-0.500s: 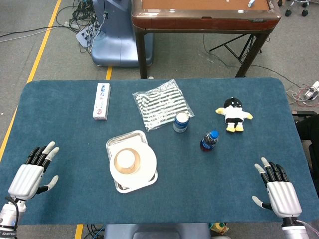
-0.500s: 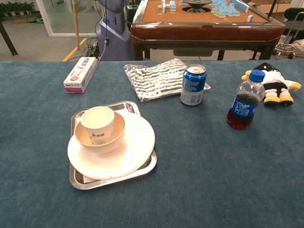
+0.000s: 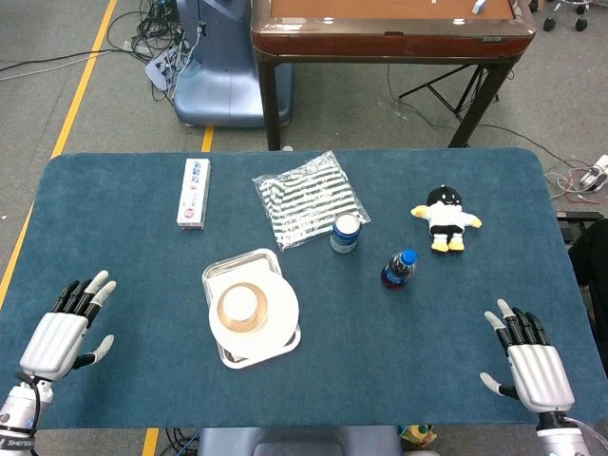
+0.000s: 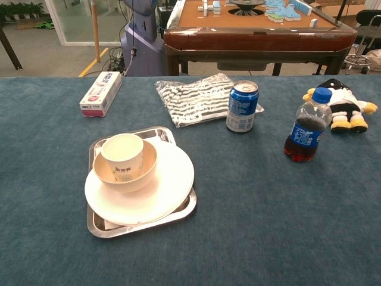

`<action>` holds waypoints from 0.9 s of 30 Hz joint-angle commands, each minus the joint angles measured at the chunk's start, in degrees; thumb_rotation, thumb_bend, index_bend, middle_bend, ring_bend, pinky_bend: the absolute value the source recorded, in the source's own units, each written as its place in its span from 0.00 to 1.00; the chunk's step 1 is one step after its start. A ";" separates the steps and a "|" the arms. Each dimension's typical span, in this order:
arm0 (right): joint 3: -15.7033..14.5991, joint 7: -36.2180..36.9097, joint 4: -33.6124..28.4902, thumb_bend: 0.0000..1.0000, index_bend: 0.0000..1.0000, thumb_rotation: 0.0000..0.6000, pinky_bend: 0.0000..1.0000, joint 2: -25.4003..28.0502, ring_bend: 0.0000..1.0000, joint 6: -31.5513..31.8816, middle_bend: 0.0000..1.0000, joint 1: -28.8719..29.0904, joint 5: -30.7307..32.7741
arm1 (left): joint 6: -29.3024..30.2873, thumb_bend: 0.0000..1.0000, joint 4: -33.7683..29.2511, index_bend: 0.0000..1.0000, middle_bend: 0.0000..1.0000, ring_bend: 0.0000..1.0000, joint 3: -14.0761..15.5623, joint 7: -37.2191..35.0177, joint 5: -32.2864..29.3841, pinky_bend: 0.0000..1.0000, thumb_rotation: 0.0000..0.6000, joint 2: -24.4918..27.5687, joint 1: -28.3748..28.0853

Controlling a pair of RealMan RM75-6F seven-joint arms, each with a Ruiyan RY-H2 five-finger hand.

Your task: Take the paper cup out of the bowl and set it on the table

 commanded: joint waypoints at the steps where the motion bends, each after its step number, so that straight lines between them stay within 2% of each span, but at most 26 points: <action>1: 0.12 0.56 -0.28 0.22 0.00 1.00 0.00 0.22 0.00 0.11 0.00 0.01 0.11 | -1.28 0.32 -0.02 0.00 0.00 0.00 -0.13 0.16 -0.92 0.00 1.00 -0.11 -0.54; 7: 0.44 0.49 0.02 0.22 0.00 1.00 0.00 0.13 0.00 -1.08 0.00 0.51 1.50 | -2.67 0.32 -0.39 0.00 0.00 0.00 -0.69 1.63 -0.40 0.00 1.00 1.47 -2.14; 11: 0.84 0.21 -0.05 0.22 0.00 1.00 0.00 0.05 0.00 -1.03 0.00 0.63 2.21 | -3.43 0.32 -0.15 0.00 0.00 0.00 -0.42 1.24 4.33 0.00 1.00 2.79 -4.48; 17: 1.36 0.40 0.05 0.22 0.00 1.00 0.00 0.10 0.00 -1.58 0.00 0.92 3.74 | -3.67 0.32 0.93 0.00 0.00 0.00 0.58 1.79 11.65 0.00 1.00 2.06 -7.46; 27: 1.64 0.96 0.40 0.22 0.00 1.00 0.00 0.27 0.00 -2.21 0.00 1.35 4.84 | -3.71 0.32 3.84 0.09 0.00 0.00 1.38 0.13 19.93 0.00 1.00 -0.56 -12.22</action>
